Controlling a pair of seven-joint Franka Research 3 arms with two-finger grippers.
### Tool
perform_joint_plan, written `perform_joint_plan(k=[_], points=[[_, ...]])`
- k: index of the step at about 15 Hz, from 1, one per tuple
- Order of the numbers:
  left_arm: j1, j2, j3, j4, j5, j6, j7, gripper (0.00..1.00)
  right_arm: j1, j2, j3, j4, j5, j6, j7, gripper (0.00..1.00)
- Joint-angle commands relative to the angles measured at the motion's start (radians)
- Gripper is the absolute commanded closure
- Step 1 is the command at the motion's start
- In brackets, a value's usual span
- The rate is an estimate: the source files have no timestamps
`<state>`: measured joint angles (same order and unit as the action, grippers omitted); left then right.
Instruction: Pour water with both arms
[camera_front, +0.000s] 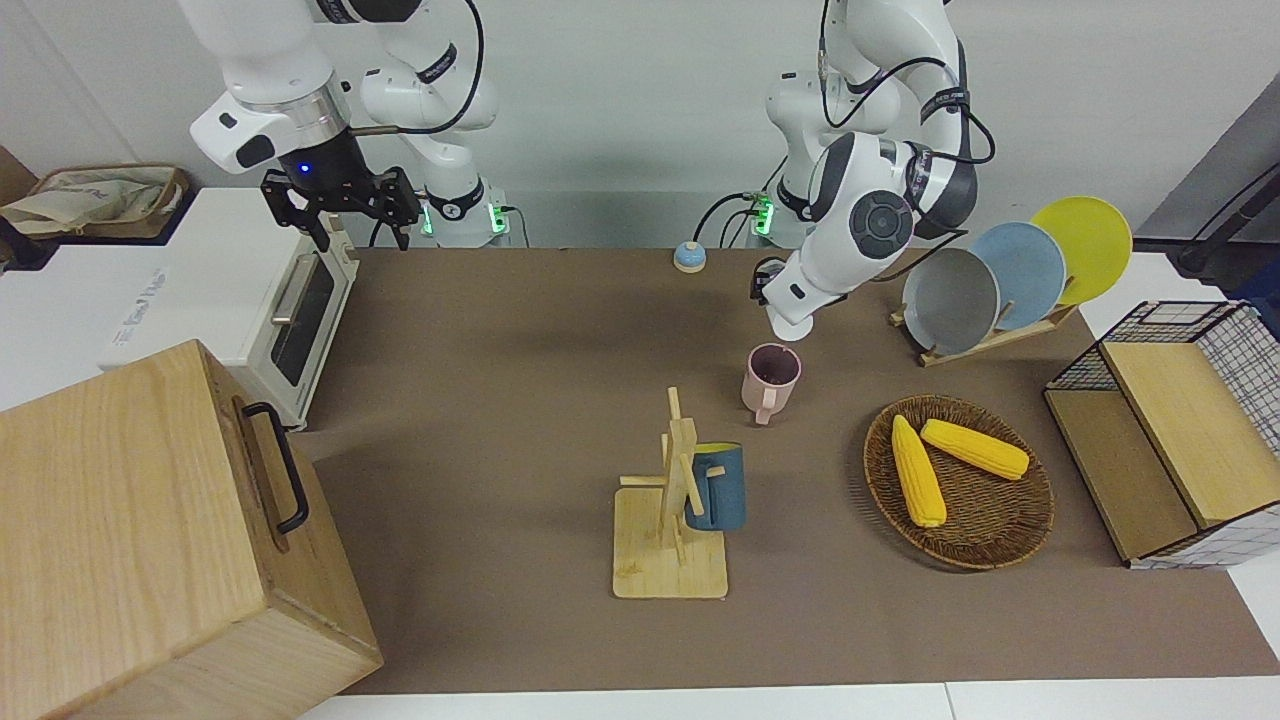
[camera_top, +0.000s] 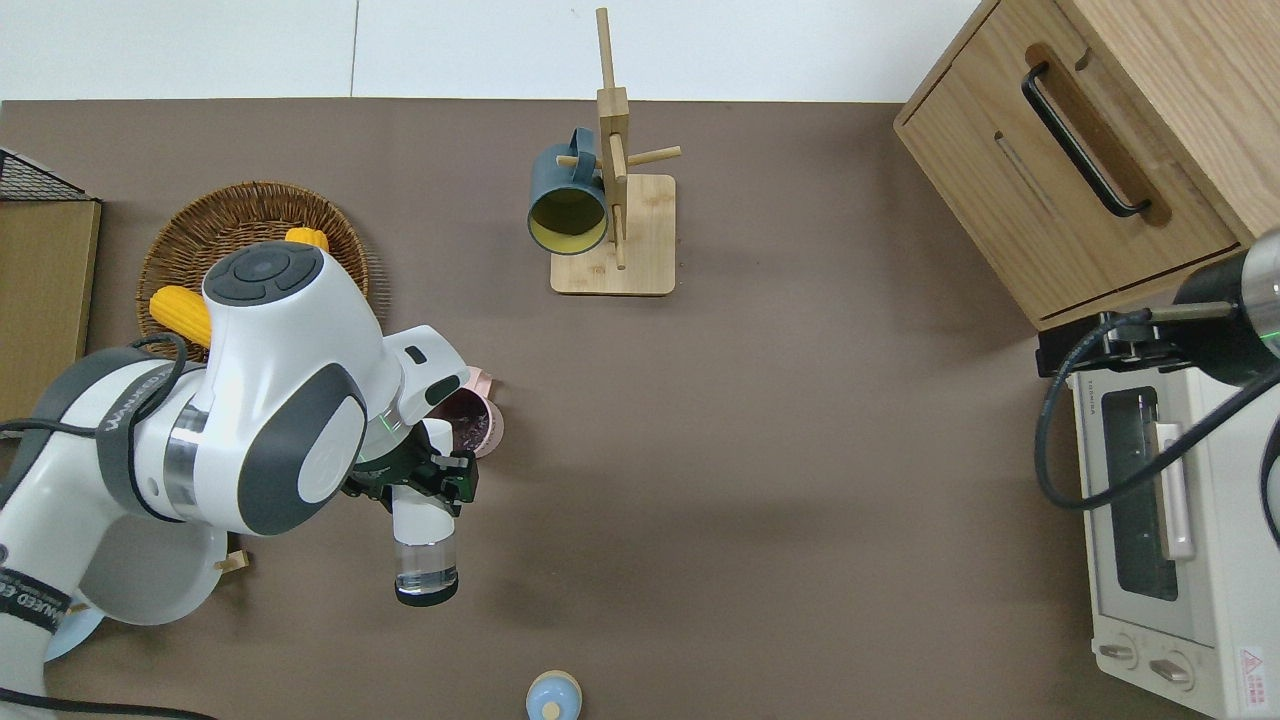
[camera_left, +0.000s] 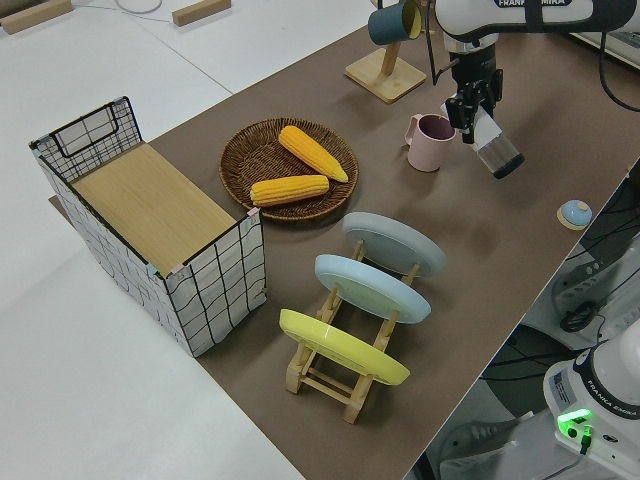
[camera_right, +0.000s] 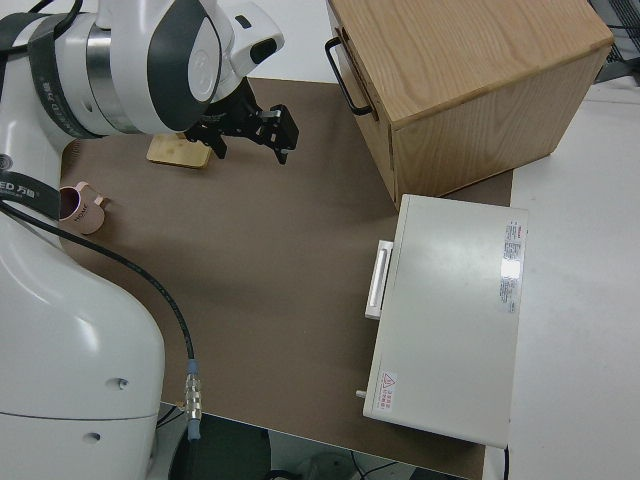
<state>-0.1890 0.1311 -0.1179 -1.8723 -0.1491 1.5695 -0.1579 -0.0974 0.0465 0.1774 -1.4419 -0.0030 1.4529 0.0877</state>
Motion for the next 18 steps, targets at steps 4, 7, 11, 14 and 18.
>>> perform_joint_plan(k=[4,7,11,14,18], points=[[-0.003,-0.005,-0.006,0.033,0.011,-0.046,-0.035,1.00,-0.010,-0.019,0.001,-0.023,0.028,0.000,-0.022,0.011],[-0.001,-0.005,-0.006,0.031,0.008,-0.057,-0.029,1.00,-0.010,-0.019,0.001,-0.023,0.028,0.000,-0.022,0.011],[-0.001,-0.027,-0.006,0.025,0.003,-0.054,-0.031,1.00,-0.010,-0.019,0.001,-0.023,0.028,0.000,-0.022,0.011],[-0.003,-0.060,-0.005,0.001,0.002,-0.033,-0.032,1.00,-0.010,-0.019,0.001,-0.023,0.028,0.000,-0.022,0.011],[-0.004,-0.200,-0.006,-0.170,-0.003,0.130,-0.034,1.00,-0.010,-0.019,0.001,-0.023,0.028,0.000,-0.022,0.011]])
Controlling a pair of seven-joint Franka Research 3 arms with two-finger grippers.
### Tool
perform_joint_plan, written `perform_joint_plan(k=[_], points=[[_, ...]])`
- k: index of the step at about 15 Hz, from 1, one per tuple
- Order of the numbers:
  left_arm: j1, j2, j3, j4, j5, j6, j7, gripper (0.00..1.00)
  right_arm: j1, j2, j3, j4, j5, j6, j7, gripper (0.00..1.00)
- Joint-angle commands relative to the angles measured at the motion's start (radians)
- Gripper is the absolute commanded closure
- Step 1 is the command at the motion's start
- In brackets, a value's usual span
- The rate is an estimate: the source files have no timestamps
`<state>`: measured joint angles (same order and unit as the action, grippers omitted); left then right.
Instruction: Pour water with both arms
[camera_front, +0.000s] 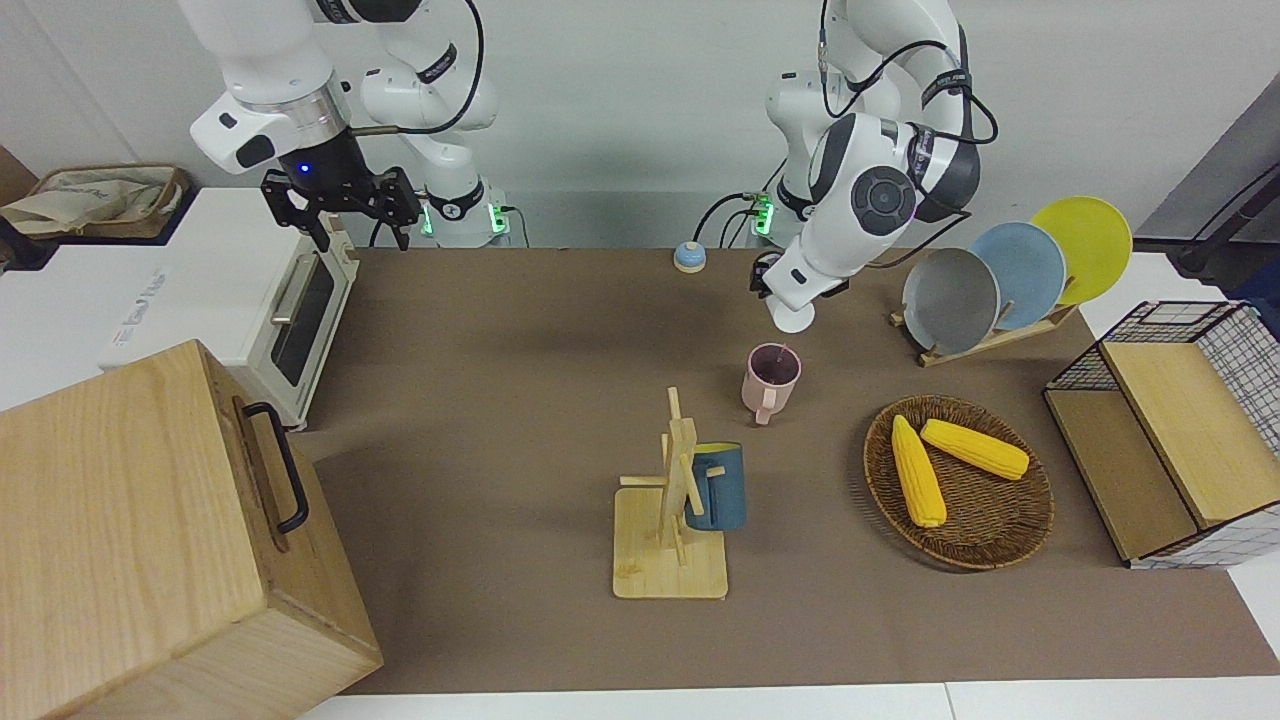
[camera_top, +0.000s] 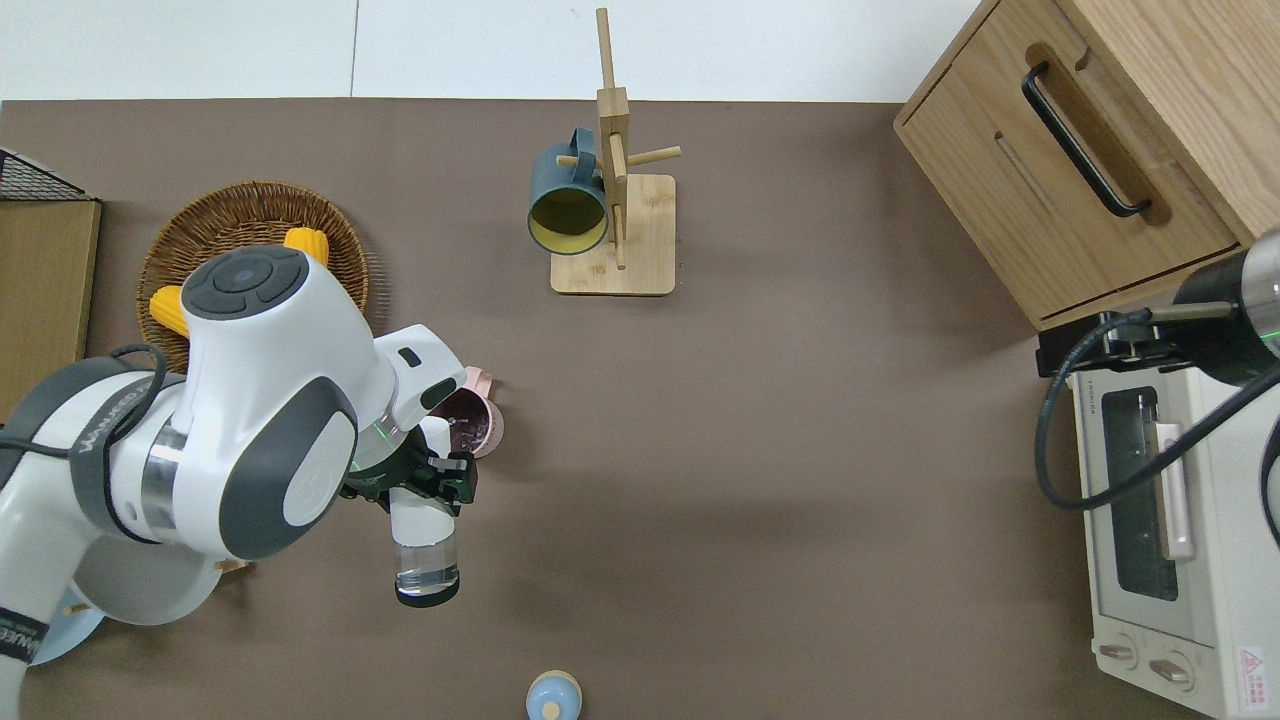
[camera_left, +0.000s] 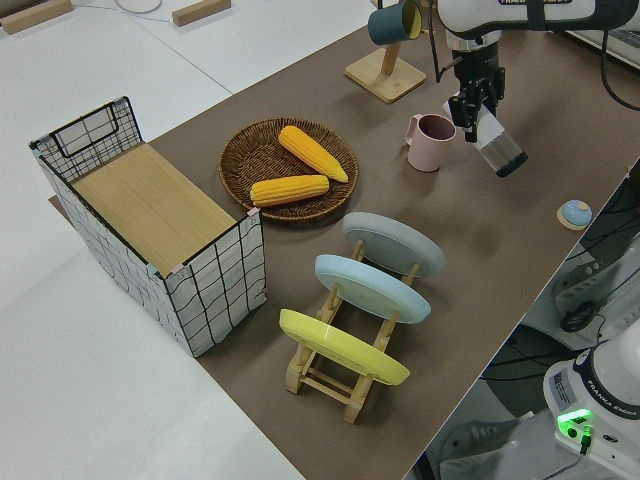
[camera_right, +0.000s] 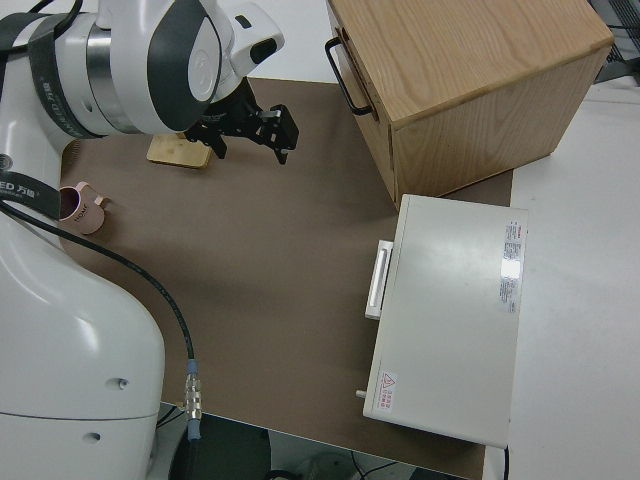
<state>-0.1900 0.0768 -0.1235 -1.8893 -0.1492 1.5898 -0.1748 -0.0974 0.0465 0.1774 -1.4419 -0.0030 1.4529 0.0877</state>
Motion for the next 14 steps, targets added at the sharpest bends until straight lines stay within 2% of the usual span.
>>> perform_joint_plan(k=[1,4,8,14], points=[[-0.006,-0.176,-0.001,-0.193,-0.007,0.154,-0.017,1.00,-0.010,-0.019,0.001,-0.023,0.028,0.000,-0.022,0.011],[-0.011,-0.256,-0.011,-0.312,-0.007,0.303,-0.015,1.00,-0.010,-0.019,0.001,-0.023,0.028,0.000,-0.022,0.011],[-0.014,-0.333,-0.051,-0.502,-0.004,0.602,-0.020,1.00,-0.010,-0.019,0.001,-0.023,0.028,0.000,-0.022,0.011],[-0.006,-0.357,-0.057,-0.539,-0.004,0.631,-0.017,1.00,-0.010,-0.019,0.001,-0.023,0.028,0.000,-0.022,0.011]])
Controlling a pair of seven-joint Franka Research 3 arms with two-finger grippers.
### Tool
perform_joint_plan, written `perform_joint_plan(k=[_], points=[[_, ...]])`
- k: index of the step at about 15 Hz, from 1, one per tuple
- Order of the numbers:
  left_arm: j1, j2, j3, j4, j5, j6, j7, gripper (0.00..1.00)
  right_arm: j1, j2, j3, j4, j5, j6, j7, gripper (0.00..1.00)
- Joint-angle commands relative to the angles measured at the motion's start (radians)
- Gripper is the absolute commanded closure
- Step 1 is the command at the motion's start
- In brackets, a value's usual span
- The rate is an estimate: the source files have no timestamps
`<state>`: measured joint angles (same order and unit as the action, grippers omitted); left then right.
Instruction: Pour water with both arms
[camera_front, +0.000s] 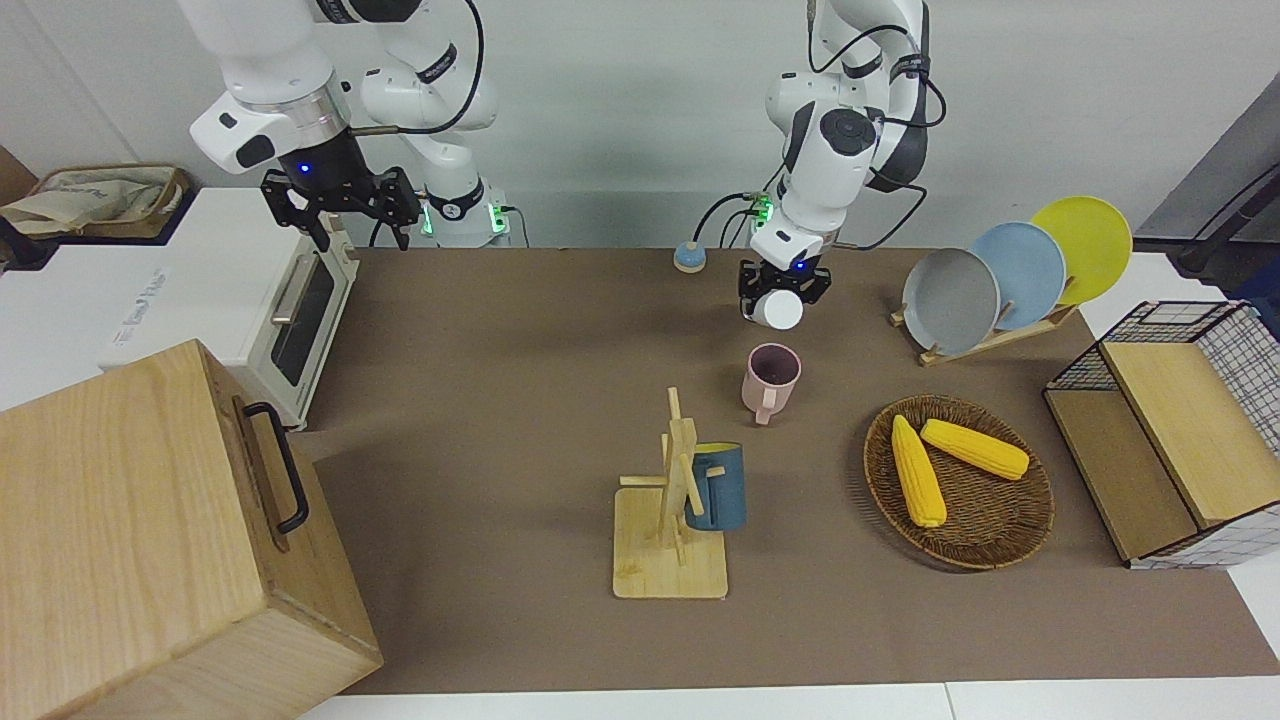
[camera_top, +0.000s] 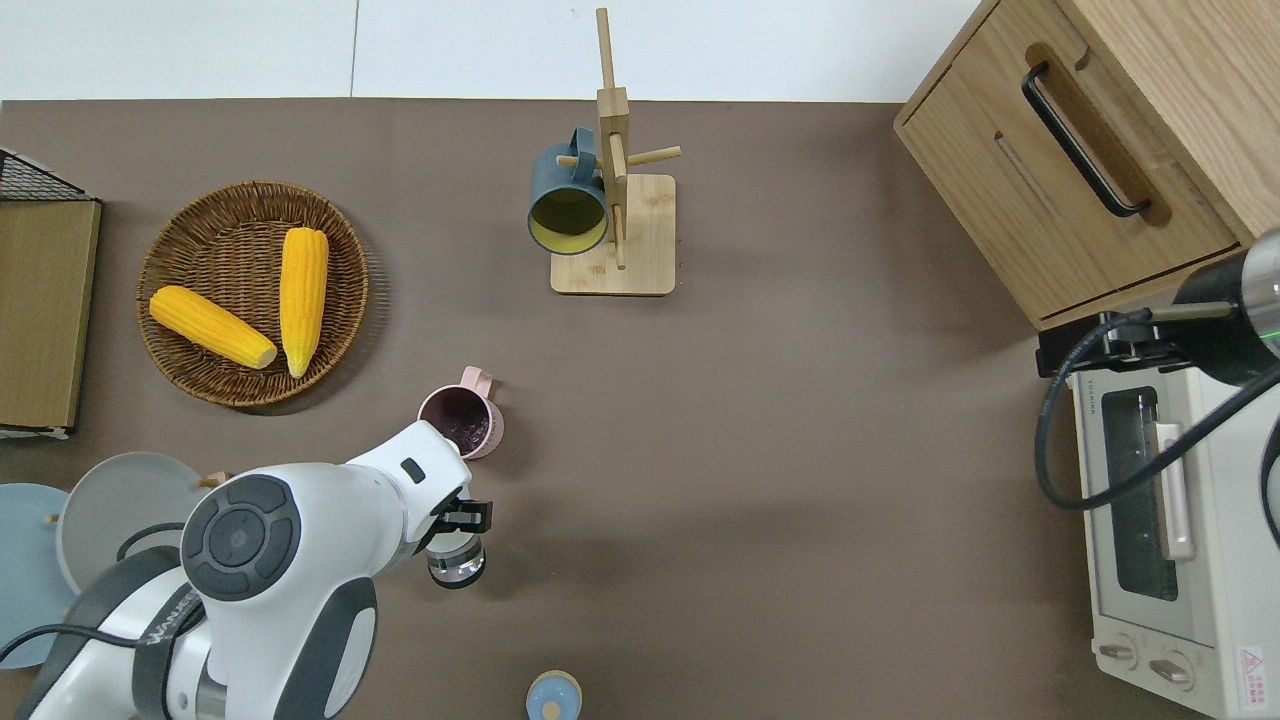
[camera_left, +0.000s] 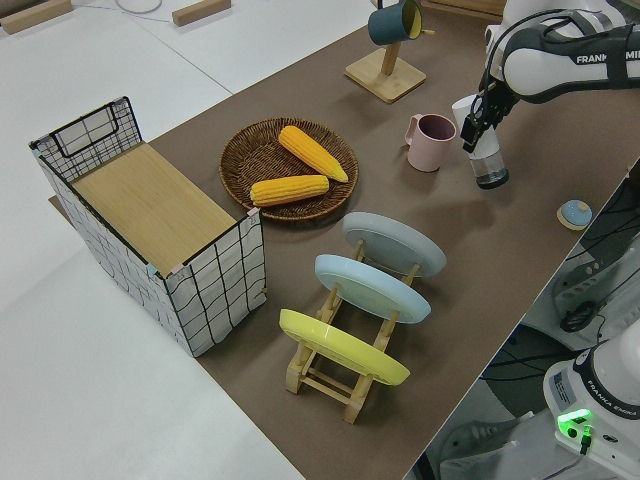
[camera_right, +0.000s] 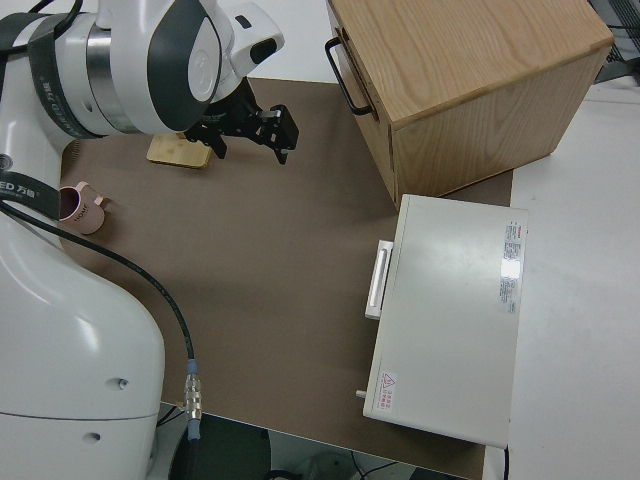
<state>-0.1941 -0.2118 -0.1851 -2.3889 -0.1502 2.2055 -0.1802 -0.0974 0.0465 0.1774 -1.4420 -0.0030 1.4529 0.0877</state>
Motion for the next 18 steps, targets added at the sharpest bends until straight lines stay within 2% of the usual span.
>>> perform_joint_plan(k=[1,4,7,10,16,18], points=[[0.001,-0.092,0.006,-0.056,-0.003,0.014,-0.010,1.00,-0.010,-0.019,0.001,-0.023,0.028,0.000,-0.022,0.011],[0.013,-0.141,0.021,-0.082,-0.002,0.013,0.001,1.00,-0.010,-0.019,0.001,-0.023,0.028,0.000,-0.022,0.011],[0.074,-0.153,0.021,-0.079,0.009,0.008,0.004,1.00,-0.010,-0.019,0.001,-0.023,0.028,0.000,-0.022,0.011],[0.157,-0.149,0.021,-0.049,0.067,0.000,0.031,1.00,-0.010,-0.019,0.001,-0.023,0.028,0.000,-0.022,0.011],[0.286,-0.103,0.019,0.150,0.069,0.002,0.041,1.00,-0.010,-0.019,0.001,-0.023,0.027,0.000,-0.022,0.011],[0.329,-0.069,0.021,0.226,0.070,0.002,0.054,1.00,-0.010,-0.019,0.001,-0.023,0.027,0.000,-0.022,0.011]])
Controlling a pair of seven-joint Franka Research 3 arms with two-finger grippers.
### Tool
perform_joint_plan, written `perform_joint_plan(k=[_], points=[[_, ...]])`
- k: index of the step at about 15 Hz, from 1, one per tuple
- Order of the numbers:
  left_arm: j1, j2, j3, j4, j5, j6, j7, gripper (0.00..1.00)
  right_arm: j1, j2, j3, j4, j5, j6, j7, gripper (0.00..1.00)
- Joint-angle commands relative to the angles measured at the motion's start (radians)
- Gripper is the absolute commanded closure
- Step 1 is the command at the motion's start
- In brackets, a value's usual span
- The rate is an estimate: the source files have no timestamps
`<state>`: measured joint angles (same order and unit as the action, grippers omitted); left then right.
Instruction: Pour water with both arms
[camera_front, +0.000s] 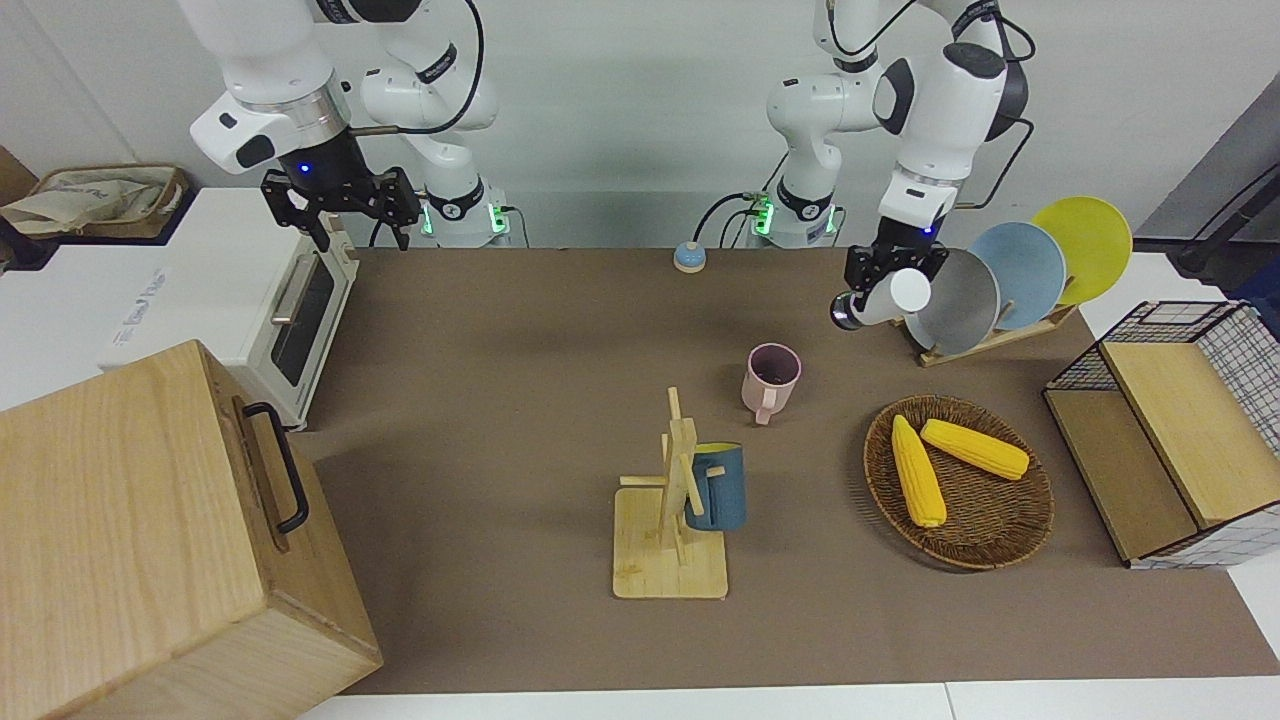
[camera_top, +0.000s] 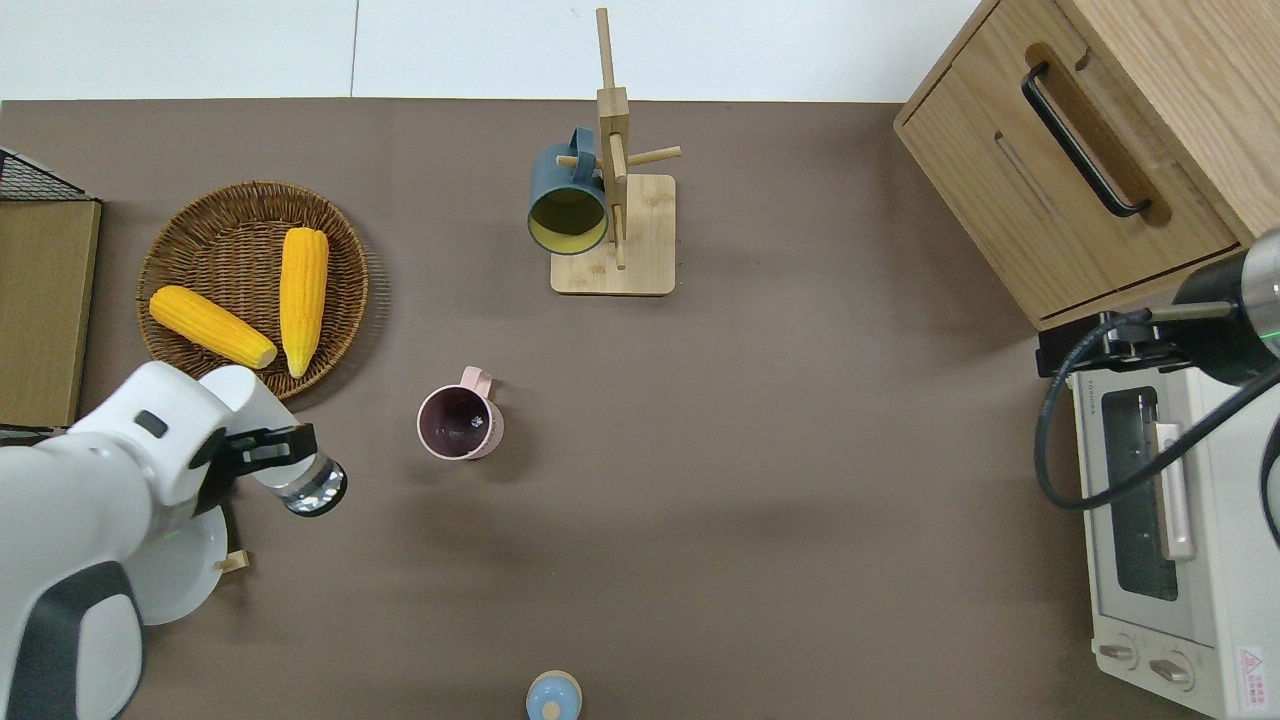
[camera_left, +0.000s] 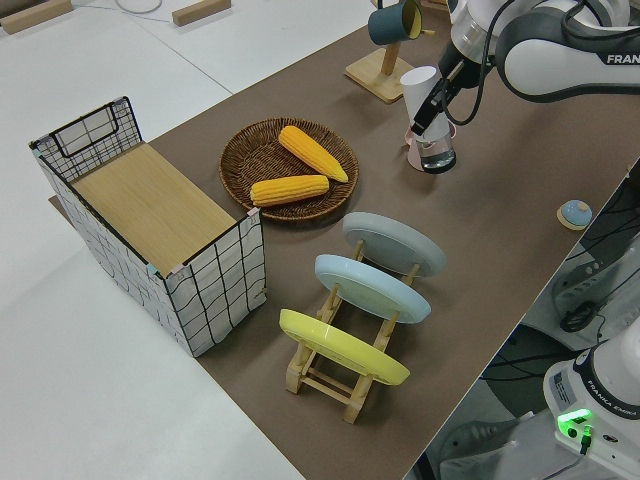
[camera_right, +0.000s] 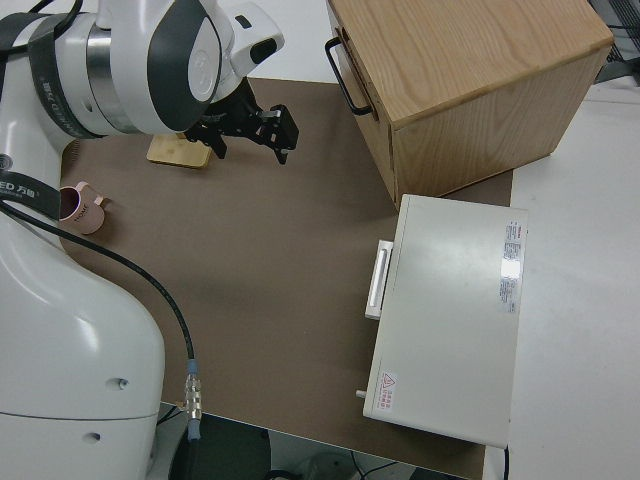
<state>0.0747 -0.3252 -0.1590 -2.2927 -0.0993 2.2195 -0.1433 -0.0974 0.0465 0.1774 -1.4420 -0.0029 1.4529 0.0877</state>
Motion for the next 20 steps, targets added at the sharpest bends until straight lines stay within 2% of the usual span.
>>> perform_joint_plan(k=[1,6,8,11,14,17,20], points=[[0.080,0.063,-0.005,0.168,0.029,-0.012,0.019,1.00,-0.010,-0.019,0.001,-0.023,0.027,0.000,-0.022,0.011],[0.198,0.162,-0.002,0.389,0.050,-0.014,0.091,1.00,-0.010,-0.019,0.001,-0.023,0.027,0.000,-0.022,0.011],[0.236,0.184,0.001,0.410,0.041,-0.011,0.164,1.00,-0.010,-0.019,0.001,-0.023,0.027,0.000,-0.022,0.011],[0.266,0.245,0.050,0.505,0.012,-0.011,0.281,1.00,-0.010,-0.019,0.001,-0.023,0.027,0.000,-0.022,0.011],[0.266,0.322,0.125,0.616,-0.069,-0.012,0.396,1.00,-0.010,-0.019,0.001,-0.023,0.027,0.000,-0.022,0.011],[0.267,0.386,0.189,0.676,-0.157,-0.008,0.534,1.00,-0.010,-0.019,0.001,-0.023,0.027,0.000,-0.022,0.011],[0.281,0.457,0.236,0.735,-0.229,0.008,0.641,1.00,-0.010,-0.019,0.001,-0.023,0.027,0.000,-0.022,0.011]])
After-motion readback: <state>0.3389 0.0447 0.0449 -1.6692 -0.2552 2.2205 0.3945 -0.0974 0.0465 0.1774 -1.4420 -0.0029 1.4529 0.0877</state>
